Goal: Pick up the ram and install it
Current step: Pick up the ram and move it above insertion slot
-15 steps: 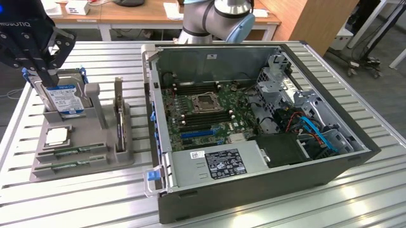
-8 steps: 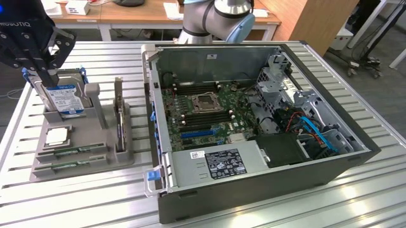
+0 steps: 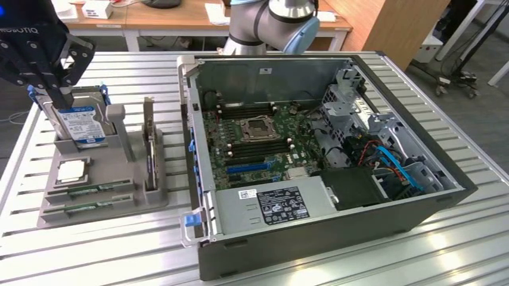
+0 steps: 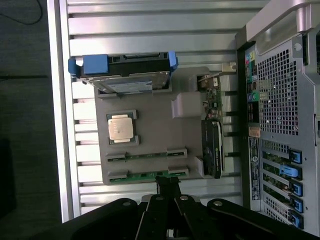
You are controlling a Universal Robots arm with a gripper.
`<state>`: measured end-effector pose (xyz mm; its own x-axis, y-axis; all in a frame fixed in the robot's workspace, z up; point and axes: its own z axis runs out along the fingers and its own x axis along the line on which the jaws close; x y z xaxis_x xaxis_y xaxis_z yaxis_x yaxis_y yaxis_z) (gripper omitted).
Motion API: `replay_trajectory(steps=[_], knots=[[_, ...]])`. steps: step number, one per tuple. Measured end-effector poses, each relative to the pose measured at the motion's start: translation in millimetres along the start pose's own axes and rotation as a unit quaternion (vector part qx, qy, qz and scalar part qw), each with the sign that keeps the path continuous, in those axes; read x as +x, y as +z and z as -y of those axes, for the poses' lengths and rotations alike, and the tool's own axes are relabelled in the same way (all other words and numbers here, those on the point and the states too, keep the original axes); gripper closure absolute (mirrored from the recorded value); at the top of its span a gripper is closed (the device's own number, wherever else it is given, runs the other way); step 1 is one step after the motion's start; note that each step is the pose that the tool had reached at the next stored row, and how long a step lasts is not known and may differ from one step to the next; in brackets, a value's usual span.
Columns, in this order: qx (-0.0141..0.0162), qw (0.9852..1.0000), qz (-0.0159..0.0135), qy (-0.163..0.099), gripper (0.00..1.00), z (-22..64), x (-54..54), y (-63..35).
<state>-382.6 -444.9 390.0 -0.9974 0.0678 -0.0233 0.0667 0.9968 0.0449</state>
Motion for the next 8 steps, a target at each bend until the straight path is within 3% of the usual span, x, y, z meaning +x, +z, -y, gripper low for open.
replay_trajectory(steps=[8], knots=[[0.0000, 0.9998, -0.0008, -0.018, 0.91, 0.0, 0.0, 0.2]])
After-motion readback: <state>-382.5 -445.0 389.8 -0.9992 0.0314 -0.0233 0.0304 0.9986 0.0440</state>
